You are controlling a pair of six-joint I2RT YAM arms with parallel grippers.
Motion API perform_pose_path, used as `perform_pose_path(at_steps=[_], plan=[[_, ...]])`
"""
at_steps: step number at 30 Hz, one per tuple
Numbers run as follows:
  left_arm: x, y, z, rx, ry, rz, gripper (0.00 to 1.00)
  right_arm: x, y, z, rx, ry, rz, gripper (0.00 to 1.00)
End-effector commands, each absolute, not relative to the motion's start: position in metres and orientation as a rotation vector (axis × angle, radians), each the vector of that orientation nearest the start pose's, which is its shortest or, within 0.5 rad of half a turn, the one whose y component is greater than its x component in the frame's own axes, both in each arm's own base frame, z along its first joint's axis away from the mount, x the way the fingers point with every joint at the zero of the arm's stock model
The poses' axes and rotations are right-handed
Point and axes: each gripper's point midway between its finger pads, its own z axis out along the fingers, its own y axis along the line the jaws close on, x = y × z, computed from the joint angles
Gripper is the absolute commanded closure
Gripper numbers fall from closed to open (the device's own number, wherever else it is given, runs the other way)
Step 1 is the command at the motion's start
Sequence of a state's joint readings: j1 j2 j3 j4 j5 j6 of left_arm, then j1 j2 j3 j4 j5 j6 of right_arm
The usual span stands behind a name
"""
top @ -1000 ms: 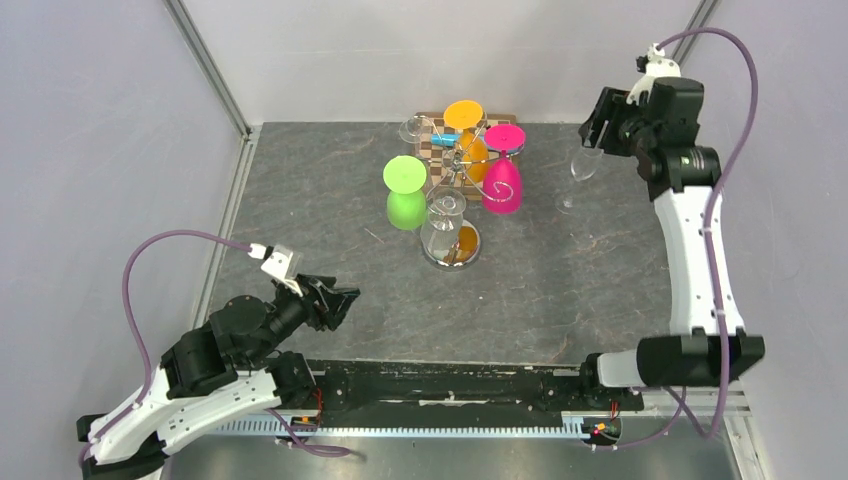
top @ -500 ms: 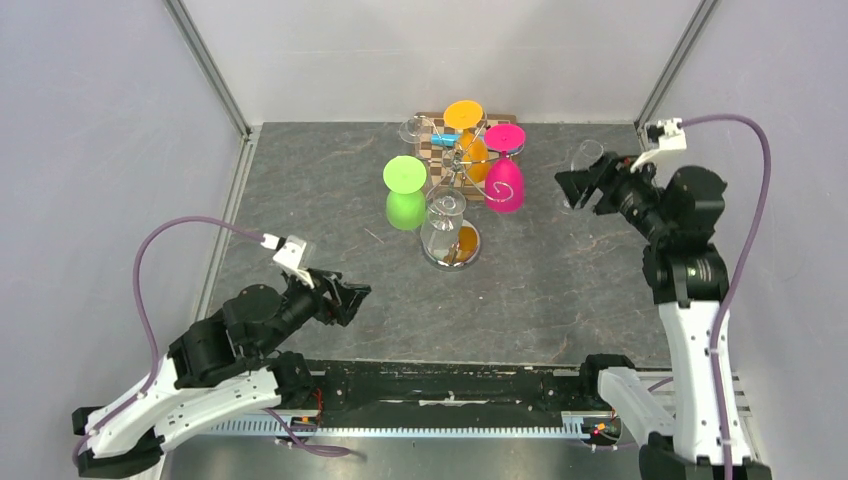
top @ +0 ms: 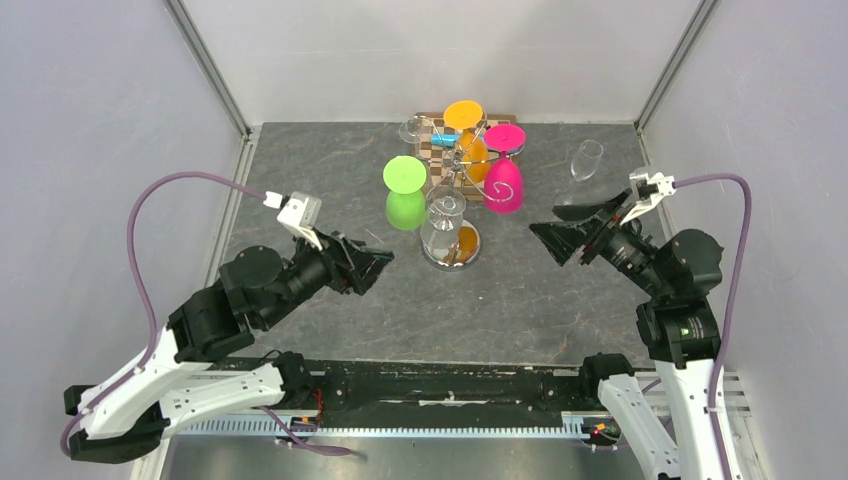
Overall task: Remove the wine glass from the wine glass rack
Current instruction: Pick up the wine glass from the wine rack.
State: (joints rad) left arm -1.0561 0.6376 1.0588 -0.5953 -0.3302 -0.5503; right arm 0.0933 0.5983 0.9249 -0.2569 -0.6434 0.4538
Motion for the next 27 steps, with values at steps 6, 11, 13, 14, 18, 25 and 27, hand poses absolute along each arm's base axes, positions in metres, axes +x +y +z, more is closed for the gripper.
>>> perform_pose_path(at_steps=[6, 11, 13, 14, 18, 25, 27], plan=[[0.175, -0.231, 0.403, 0.145, 1.772, -0.963, 0.25, 0.172, 0.161, 0.406, -0.454, 1.379, 1.008, 0.25], [0.199, -0.243, 0.401, 0.099, 1.819, -1.081, 0.29, 0.167, 0.162, 0.407, -0.486, 1.366, 0.984, 0.24], [0.209, -0.242, 0.397, 0.063, 1.829, -1.115, 0.30, 0.166, 0.162, 0.407, -0.491, 1.360, 0.978, 0.24], [0.215, -0.239, 0.394, 0.040, 1.836, -1.114, 0.30, 0.165, 0.163, 0.407, -0.495, 1.358, 0.977, 0.24], [0.234, -0.233, 0.383, -0.023, 1.861, -1.152, 0.30, 0.164, 0.163, 0.406, -0.503, 1.354, 0.974, 0.24], [0.260, -0.230, 0.371, -0.110, 1.874, -1.217, 0.32, 0.166, 0.164, 0.400, -0.507, 1.366, 0.964, 0.24], [0.268, -0.229, 0.367, -0.135, 1.878, -1.239, 0.34, 0.165, 0.164, 0.399, -0.511, 1.362, 0.963, 0.24]])
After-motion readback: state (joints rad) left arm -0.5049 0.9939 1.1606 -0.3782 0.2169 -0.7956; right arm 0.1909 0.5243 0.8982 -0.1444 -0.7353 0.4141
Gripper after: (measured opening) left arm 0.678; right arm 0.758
